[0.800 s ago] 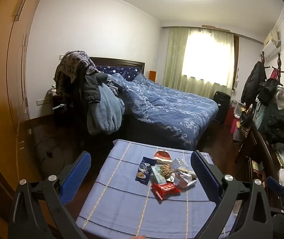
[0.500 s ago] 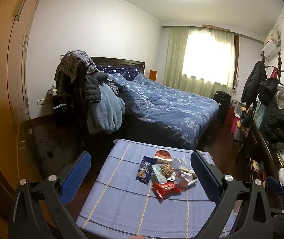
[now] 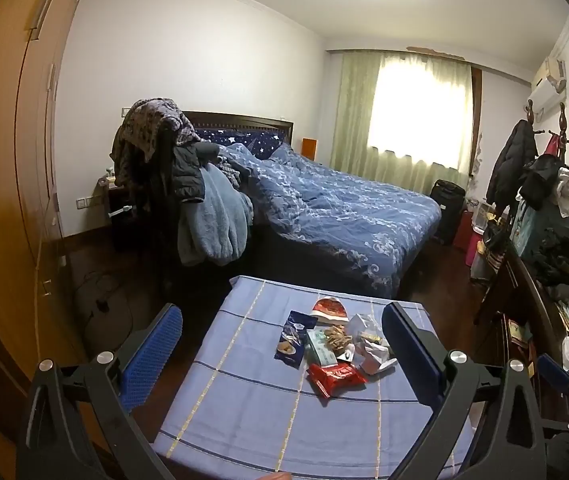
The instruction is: Collect trash
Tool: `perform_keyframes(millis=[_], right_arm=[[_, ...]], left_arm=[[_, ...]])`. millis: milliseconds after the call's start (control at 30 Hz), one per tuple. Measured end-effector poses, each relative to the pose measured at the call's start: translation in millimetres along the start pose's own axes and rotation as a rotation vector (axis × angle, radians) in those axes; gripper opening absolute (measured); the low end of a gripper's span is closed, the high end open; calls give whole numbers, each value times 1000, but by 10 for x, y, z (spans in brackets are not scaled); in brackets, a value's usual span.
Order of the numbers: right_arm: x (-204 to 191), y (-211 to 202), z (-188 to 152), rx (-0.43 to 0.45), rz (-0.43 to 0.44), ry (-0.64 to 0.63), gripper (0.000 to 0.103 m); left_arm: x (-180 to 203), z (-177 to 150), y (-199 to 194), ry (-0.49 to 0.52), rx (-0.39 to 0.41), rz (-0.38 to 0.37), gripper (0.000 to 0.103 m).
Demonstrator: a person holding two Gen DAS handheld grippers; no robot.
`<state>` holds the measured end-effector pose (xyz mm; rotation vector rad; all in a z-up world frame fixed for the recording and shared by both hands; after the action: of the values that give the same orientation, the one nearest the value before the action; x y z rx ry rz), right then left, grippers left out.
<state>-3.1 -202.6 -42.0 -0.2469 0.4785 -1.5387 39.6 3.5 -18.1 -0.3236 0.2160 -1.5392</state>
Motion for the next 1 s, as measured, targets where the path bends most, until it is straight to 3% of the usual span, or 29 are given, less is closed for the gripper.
perform_keyframes(millis=[567,700,1000], right_arm=[[-6,24,-16,-10,-4,-4,100],[-9,34,-8,-12,-4,-7,100],[44,141,-74,-38,-16,-11,100]], left_arm=[[8,-12,73,17,-85,9,99],[-3,10,67,17,-58,6,99],[26,-117,240,27,-155,11,99]])
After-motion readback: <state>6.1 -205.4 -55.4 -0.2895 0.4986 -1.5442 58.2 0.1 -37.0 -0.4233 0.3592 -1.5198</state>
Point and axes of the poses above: each gripper's, at about its wrist camera, not at the fingertips, and y roughly the way its jaws point, x to its right, z to its top, the point moved 4 cm from there along y, roughly the way its jaws point, and after that the axes turned 4 degrees about y, right-handed, at the moved point
